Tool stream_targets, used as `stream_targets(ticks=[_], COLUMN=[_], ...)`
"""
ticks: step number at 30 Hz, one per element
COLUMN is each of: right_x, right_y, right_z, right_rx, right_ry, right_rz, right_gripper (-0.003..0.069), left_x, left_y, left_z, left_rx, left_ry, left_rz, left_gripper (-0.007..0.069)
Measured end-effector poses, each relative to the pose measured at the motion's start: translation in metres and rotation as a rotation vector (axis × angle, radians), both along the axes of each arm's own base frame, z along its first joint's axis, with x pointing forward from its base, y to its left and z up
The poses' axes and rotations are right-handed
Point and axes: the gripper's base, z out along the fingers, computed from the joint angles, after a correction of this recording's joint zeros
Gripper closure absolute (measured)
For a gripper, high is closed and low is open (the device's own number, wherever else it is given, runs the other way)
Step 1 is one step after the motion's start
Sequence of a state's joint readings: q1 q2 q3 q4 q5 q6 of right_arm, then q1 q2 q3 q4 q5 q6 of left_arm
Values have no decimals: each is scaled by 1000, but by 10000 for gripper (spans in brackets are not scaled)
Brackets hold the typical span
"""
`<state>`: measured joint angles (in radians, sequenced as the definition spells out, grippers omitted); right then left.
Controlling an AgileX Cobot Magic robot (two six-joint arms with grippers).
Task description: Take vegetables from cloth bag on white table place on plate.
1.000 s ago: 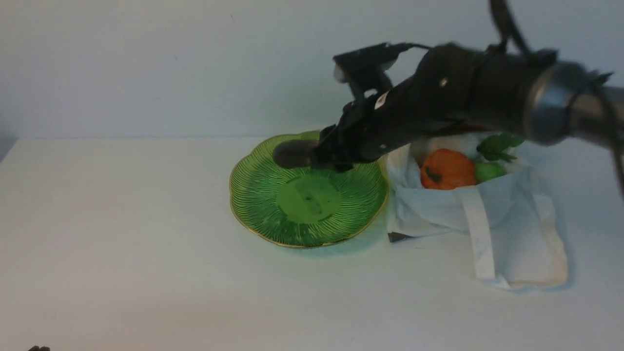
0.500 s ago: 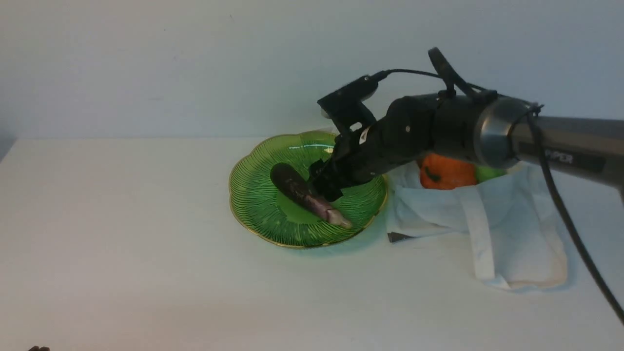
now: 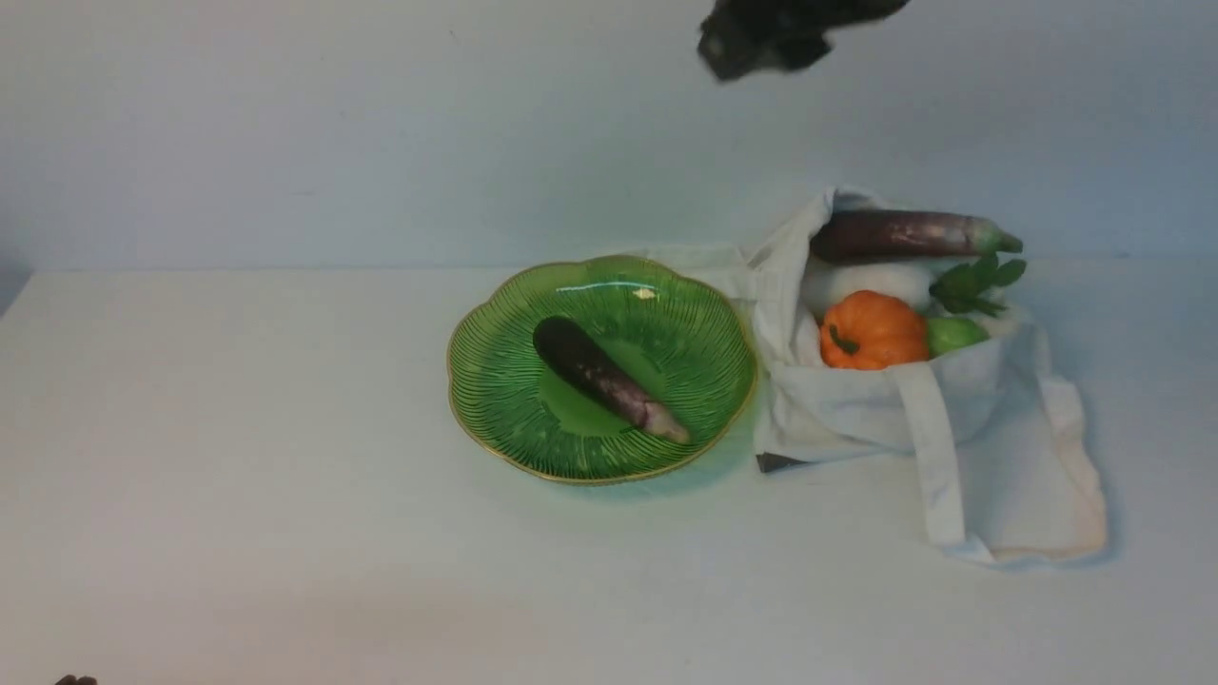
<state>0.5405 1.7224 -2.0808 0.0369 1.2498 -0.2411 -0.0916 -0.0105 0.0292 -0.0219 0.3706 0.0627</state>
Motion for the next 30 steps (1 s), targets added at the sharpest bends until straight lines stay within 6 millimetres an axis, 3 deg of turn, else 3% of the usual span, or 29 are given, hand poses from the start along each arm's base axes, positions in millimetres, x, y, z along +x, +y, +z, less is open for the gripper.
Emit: stream_targets(ticks=[1,5,6,8,14,19,23,25,26,28,30], right_x=[-22,-73,-75,-105,-173,-219,-230,-229,-230,-227,-224], right_y=[-15,-50,-51,-69,-110,-137,-141,-137,-137,-134,-133], right_z=[25,65,65,74,53,-8,-64,-104,-104,-133,-150], right_rx=[35,98,99,124,136,188,293,381,403,520,585], right_ry=[-49,-151,-148,-175,-149,-200,-304,-321,-342,-368,-381], right_rz=[-28,-71,-72,-82,-100,-101,-79,-72,-71,-90,-115], right_gripper=[491,643,646,666,673,673,673,673,673,673,673], left_x=[0,0,0,0,0,0,0,0,0,0,0], left_y=[0,0,0,0,0,0,0,0,0,0,0], left_z=[0,0,0,0,0,0,0,0,0,0,0], left_rx=[0,0,0,0,0,0,0,0,0,0,0], left_ry=[0,0,0,0,0,0,0,0,0,0,0], left_rz=[0,0,0,0,0,0,0,0,0,0,0], left_gripper=[629,629,629,629,629,629,629,629,629,629,629])
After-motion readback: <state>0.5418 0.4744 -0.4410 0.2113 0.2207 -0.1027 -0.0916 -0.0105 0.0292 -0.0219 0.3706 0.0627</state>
